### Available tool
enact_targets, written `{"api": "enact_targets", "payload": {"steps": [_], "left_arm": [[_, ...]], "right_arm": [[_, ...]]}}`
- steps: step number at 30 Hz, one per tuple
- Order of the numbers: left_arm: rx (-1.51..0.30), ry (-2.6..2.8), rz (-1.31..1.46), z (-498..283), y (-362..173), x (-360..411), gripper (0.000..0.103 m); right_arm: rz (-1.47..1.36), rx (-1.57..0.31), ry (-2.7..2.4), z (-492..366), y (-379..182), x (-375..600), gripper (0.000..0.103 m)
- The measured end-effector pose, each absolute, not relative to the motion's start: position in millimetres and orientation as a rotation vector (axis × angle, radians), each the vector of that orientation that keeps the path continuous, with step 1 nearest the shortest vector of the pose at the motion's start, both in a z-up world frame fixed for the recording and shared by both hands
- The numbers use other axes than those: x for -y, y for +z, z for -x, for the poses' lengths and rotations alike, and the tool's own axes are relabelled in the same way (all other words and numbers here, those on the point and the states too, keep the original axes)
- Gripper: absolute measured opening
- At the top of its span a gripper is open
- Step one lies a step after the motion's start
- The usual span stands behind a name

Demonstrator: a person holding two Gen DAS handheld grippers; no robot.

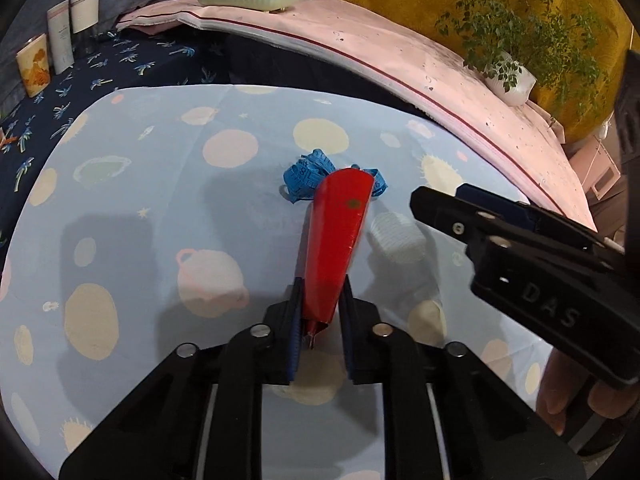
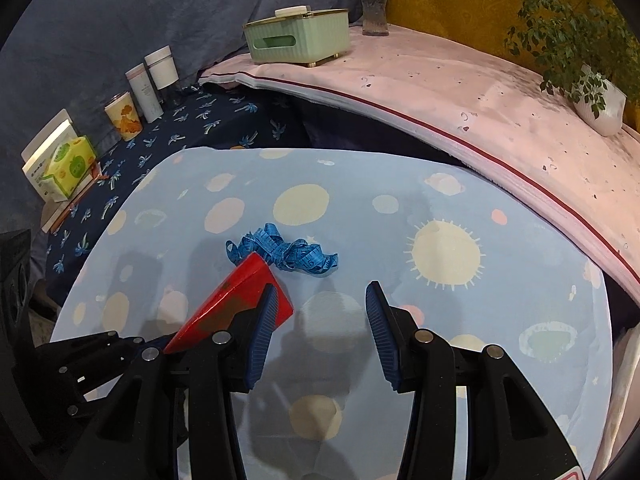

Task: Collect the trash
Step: 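Lift the red box with the left tool while the right tool grasps the blue ribbon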

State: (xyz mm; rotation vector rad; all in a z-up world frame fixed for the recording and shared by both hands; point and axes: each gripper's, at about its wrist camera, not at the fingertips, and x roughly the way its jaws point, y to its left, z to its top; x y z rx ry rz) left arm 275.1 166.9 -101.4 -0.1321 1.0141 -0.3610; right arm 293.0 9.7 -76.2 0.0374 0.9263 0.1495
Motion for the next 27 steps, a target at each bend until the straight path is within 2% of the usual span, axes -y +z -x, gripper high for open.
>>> {"api": "enact_targets", "payload": {"steps": [14,21,26,27], "left_arm": [[-0.97,-0.092,0.271,-305,-82,-236,0.01],[-0.992,-0.09,0.292,-324,-93,-223,0.01],[-1.006,-0.115,0.291,-320,-99,-208,0.01],[-1.008,-0.12,0.291,-318,-99,-206,0.01]], "right_arm": [[-0.002,-0.934,0.212,-335,-92,-38,0.045],[-0.015,-0.979,0.254,-356,-112,-42,0.045],[-0.018,-0.969,0.261,-345,-116,-37,0.043],[-0.015,-0.968,0.26,-342,-117,-36,0.04]]}}
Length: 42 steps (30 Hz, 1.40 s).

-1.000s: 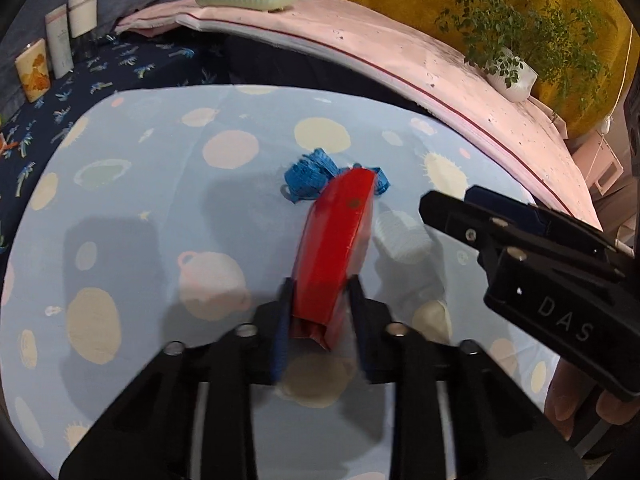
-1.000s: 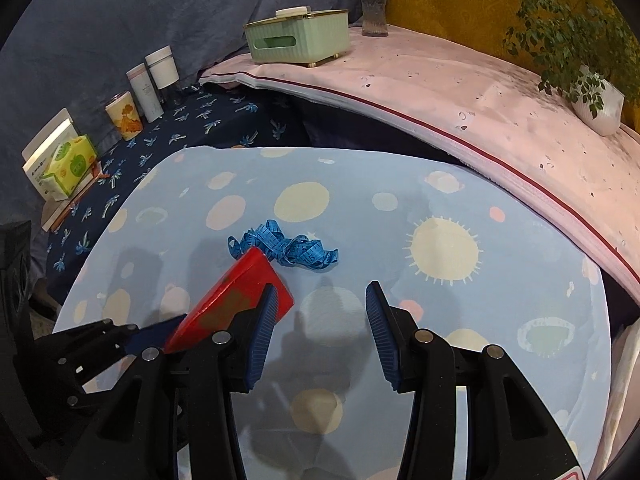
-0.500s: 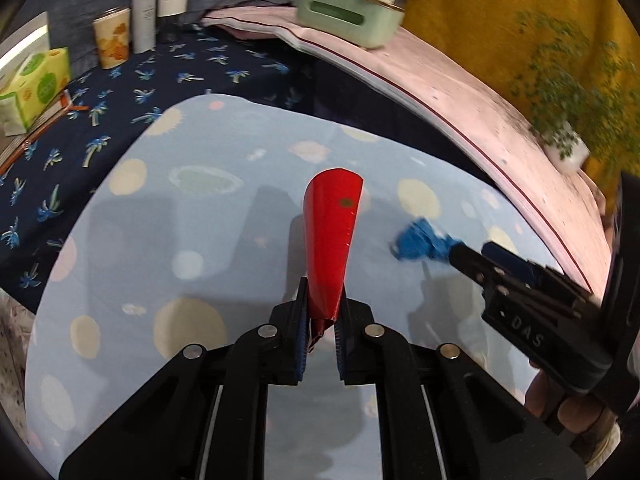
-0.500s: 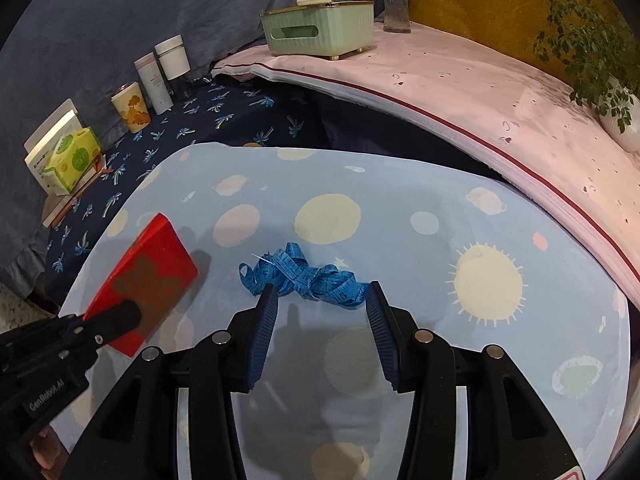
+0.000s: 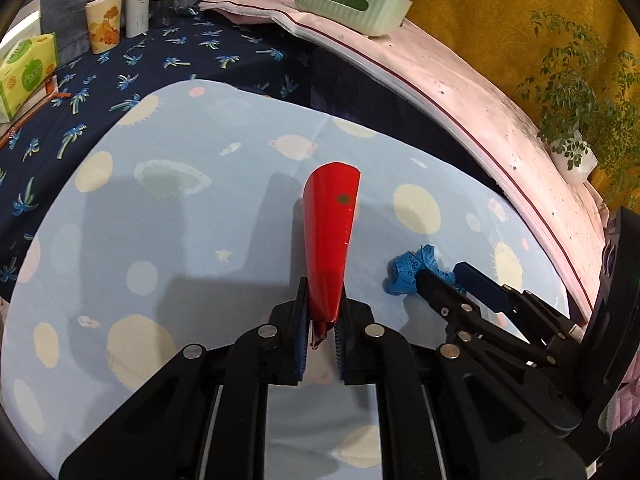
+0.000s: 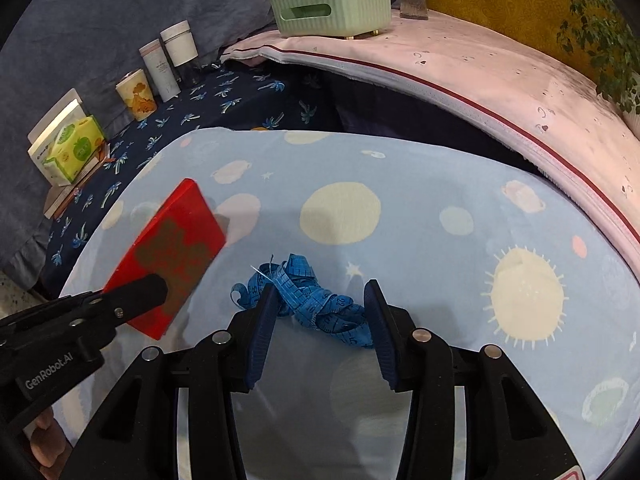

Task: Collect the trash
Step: 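Lift the red box with the left tool while the right tool grasps the blue ribbon, then carry the red box with the left tool while the right tool carries the ribbon over the bin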

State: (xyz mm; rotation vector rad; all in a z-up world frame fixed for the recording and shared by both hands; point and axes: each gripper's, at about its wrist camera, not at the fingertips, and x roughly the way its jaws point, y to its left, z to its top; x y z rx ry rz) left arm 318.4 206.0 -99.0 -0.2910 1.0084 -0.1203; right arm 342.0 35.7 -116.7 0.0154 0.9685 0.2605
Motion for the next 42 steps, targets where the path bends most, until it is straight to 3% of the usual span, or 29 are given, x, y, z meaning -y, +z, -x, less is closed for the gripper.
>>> {"api": "enact_targets", "payload": {"steps": [12,42], "left_arm": [[-1.022,-0.18,0.27,-281,-89,-165,0.01],[-0.952,-0.449,0.084,-152,-23,17,0.01]], "right_arm": [[-0.067,-1.002,0.215,-292,-112,-8,0.023],[-0.345,-0.826,-0.053,-115,-35,177,0.022]]}}
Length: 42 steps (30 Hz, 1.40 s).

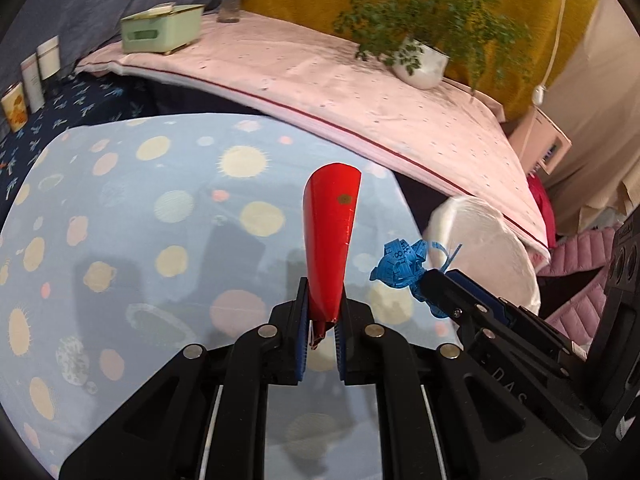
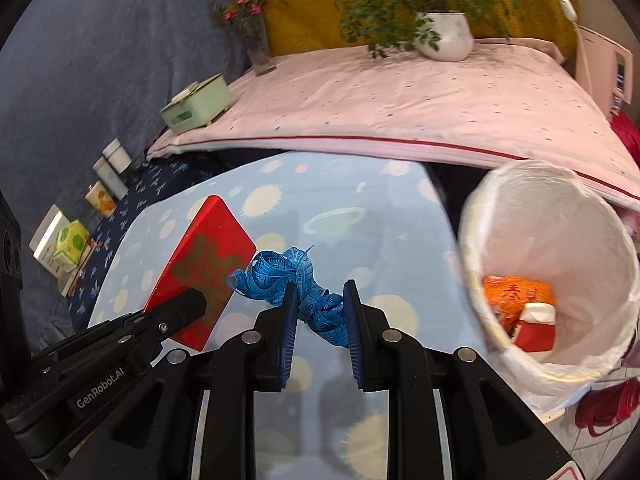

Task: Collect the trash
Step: 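Carry the red box with the left tool while the right tool carries the ribbon over the bin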

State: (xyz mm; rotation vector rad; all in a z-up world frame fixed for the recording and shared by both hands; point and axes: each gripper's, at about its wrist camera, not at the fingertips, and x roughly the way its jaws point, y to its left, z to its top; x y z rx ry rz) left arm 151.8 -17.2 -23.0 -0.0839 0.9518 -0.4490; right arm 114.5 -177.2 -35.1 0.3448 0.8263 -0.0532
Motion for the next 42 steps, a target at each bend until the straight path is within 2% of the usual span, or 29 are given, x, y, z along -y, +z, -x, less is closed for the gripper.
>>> {"api": "enact_targets", "payload": {"steps": [20,29,34,36,42], "left_arm": [[-0.882,-0.658,-0.061,-112,15,148,0.011],[-0.885,-0.761,-0.082,-111,13,203,0.011],[-0.888,-0.772,-0.089,-117,8,222,0.016],[-0.879,-0.753,-0.098,-119,6,228,0.032],[-0.894,-0.724,-0.085,-131,-2,229,0.033]], "right_arm": [[-0.432,-0.713,-0.238,-48,-7,301,0.022],[-0.448,-0.685,-0.307,-35,-3,351,0.022],[-0.461,-0.683,-0.338,-32,-8,370,0.022],[-0.466,-0.683,-0.344,-33,-10,376,0.022],[-0.459,-0.692,-0.356,-41,-14,383,0.022]]}}
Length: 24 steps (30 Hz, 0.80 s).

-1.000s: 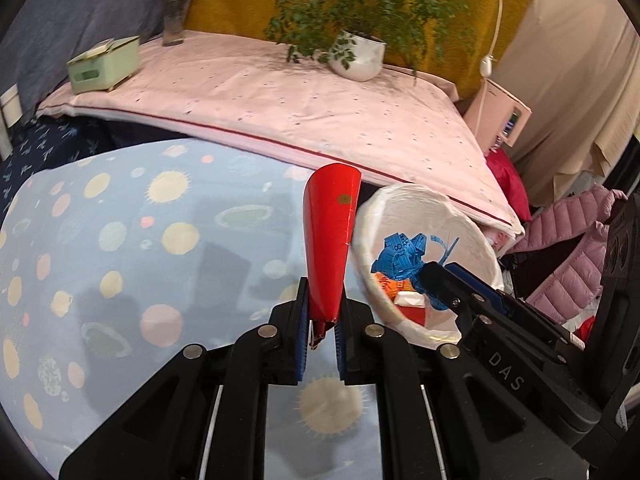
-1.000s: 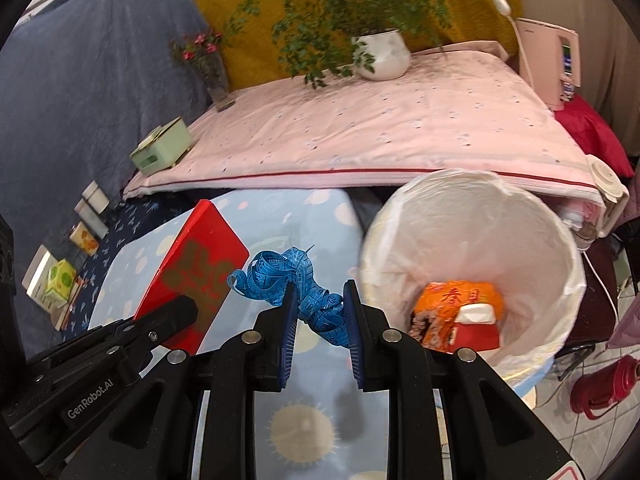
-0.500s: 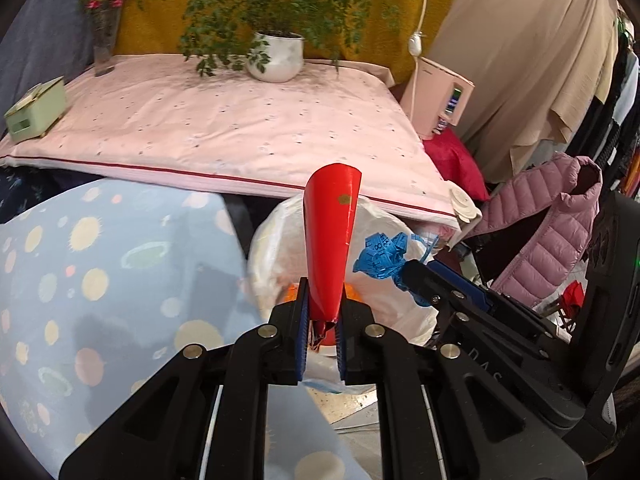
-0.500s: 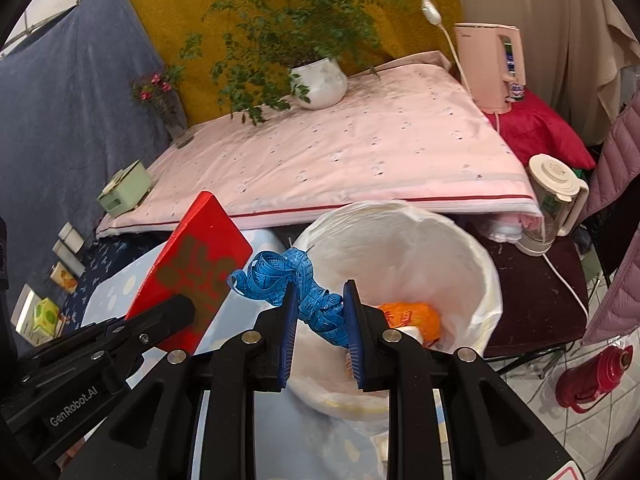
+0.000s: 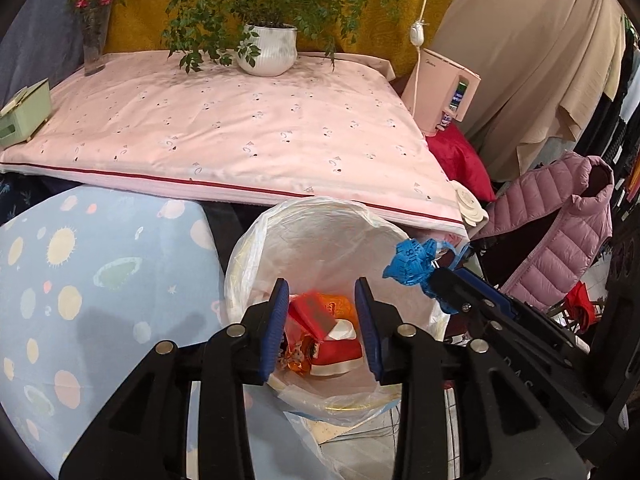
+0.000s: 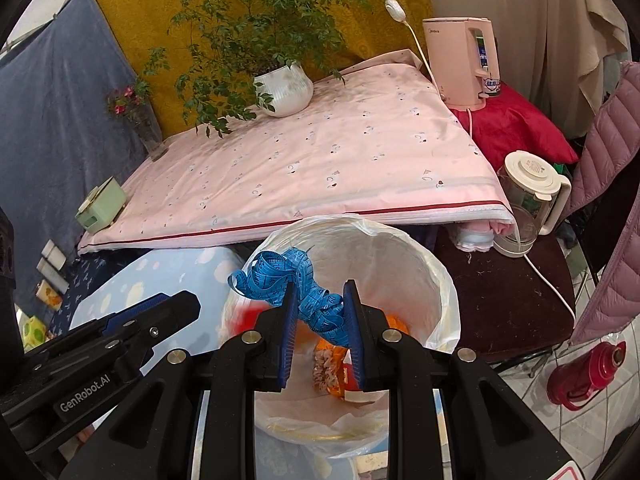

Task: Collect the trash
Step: 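Carry the red box with the left tool while the right tool carries the ribbon over the bin, then open both tools over the bin to drop the red box and blue ribbon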

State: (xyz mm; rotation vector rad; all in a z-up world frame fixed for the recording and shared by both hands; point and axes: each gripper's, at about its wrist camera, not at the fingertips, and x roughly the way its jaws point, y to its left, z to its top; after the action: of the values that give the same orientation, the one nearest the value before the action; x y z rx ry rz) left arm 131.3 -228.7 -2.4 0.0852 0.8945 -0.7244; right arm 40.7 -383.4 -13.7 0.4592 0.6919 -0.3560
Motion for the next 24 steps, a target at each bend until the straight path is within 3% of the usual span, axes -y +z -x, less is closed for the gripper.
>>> {"api": "enact_targets", "payload": {"steps": [19,24], "left_arm": [[-0.875,-0.597,-0.063,-151,-8,190,0.033],[-0.862,-0.554,-0.041,-153,-8,175,0.048]], "right_arm": [[-0.29,-0.747,-0.385,-80,-11,355,0.022],[-0.254,-0.757,-0.38,-89,-11,348,0.024]]}}
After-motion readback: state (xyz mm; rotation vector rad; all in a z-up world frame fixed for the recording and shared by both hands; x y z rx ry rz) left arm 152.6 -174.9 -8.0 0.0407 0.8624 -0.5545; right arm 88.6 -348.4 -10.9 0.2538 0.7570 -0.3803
